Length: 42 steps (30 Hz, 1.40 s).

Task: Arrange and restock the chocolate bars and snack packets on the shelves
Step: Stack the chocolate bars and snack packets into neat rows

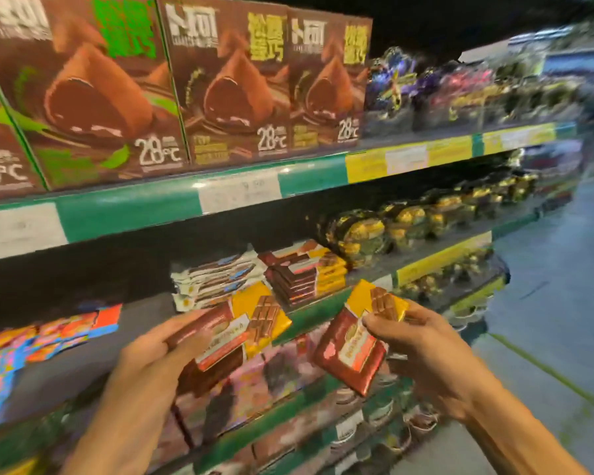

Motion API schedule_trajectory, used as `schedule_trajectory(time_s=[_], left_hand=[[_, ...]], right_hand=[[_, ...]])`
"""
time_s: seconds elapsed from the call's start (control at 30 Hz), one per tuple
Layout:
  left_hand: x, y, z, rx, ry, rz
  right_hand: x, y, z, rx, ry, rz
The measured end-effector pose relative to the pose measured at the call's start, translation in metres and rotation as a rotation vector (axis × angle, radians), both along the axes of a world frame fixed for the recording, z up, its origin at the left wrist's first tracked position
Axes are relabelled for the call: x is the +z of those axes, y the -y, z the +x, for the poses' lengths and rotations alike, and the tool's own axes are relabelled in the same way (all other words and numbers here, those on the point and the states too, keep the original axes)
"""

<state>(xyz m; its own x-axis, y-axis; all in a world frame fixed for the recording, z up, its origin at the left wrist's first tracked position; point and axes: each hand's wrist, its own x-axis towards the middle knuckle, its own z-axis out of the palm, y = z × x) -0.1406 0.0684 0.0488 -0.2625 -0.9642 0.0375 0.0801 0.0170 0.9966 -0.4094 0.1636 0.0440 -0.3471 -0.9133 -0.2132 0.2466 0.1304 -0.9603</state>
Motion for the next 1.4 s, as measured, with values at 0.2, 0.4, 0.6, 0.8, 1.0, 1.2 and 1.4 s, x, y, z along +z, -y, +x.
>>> schedule_trajectory(time_s=[0.2,0.4,0.6,0.8,1.0,1.2,1.4], left_hand=[[0.018,0.045,-0.075,0.046,0.126,-0.082],[0.019,0.099,-0.135,0.062,0.315,-0.238],[0.005,0.131,-0.154,0.109,0.478,-0.281],[0.005,0.115,-0.166,0.164,0.796,-0.432],[-0.004,0.096,-0.176,0.107,0.981,-0.525],[-0.023,0.095,-0.179,0.221,1.279,-0.592],[-0.029,0.083,-0.177,0.249,1.206,-0.578]], right_hand=[[0.003,0.009,-0.057,-0.072,0.081,-0.034],[0.003,0.031,-0.075,-0.144,0.135,-0.086],[0.010,0.052,-0.093,-0.168,0.101,-0.130],[0.019,0.079,-0.113,-0.150,0.024,-0.173],[0.022,0.099,-0.131,0.009,-0.033,-0.232],[0.020,0.112,-0.143,0.139,-0.109,-0.261],[0.006,0.120,-0.134,0.280,-0.263,-0.306]])
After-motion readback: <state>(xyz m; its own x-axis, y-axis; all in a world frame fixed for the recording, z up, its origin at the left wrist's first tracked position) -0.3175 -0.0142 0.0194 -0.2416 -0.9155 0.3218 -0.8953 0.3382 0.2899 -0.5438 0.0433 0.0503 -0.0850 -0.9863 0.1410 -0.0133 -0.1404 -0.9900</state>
